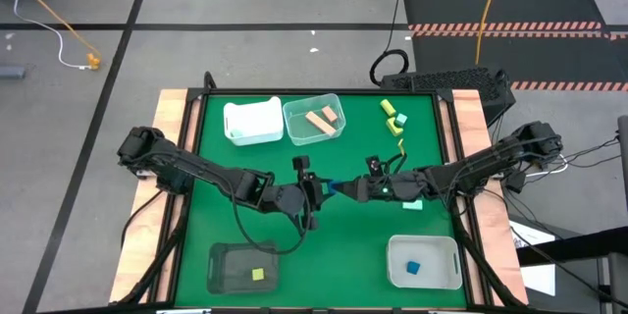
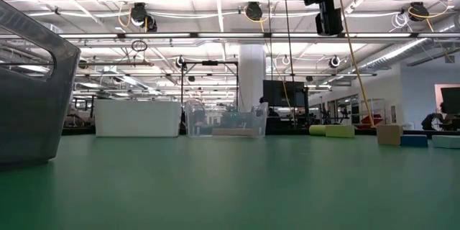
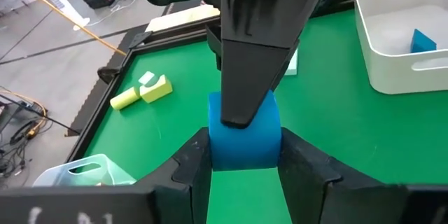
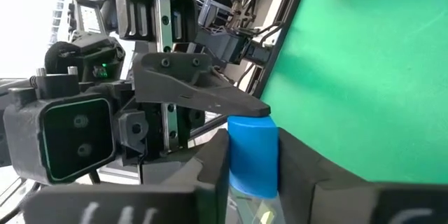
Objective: Sort & place blocks by color
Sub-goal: Put the bottom blue block into the gray bin
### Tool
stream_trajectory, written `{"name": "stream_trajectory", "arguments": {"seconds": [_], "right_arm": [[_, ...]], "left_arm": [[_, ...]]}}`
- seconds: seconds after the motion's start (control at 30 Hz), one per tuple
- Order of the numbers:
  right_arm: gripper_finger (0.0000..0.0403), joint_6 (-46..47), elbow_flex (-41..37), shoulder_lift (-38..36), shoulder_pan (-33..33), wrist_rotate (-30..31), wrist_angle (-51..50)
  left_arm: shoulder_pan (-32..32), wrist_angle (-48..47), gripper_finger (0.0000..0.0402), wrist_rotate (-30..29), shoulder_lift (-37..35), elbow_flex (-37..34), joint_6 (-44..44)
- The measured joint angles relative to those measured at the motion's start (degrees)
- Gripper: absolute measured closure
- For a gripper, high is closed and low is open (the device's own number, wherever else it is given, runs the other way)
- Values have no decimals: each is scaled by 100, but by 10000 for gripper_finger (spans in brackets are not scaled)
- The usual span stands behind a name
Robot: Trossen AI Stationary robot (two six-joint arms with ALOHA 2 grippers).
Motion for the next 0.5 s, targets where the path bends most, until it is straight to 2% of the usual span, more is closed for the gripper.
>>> {"name": "stream_trajectory", "arguments": {"seconds": [0.2, 0.23, 0.33, 0.5], "right_arm": [[340, -34, 0, -2, 0, -20, 4], [340, -39, 0, -4, 0, -73, 8], [340, -129, 7, -2, 0, -309, -87], [340, -164, 4, -331, 4, -512, -974]], "left_arm": [[7, 47, 267, -20, 0, 0, -305], [7, 65, 249, -20, 2, 0, -369], [11, 148, 163, 7, 4, 0, -658], [-17, 144, 39, -22, 4, 0, -1399]]}}
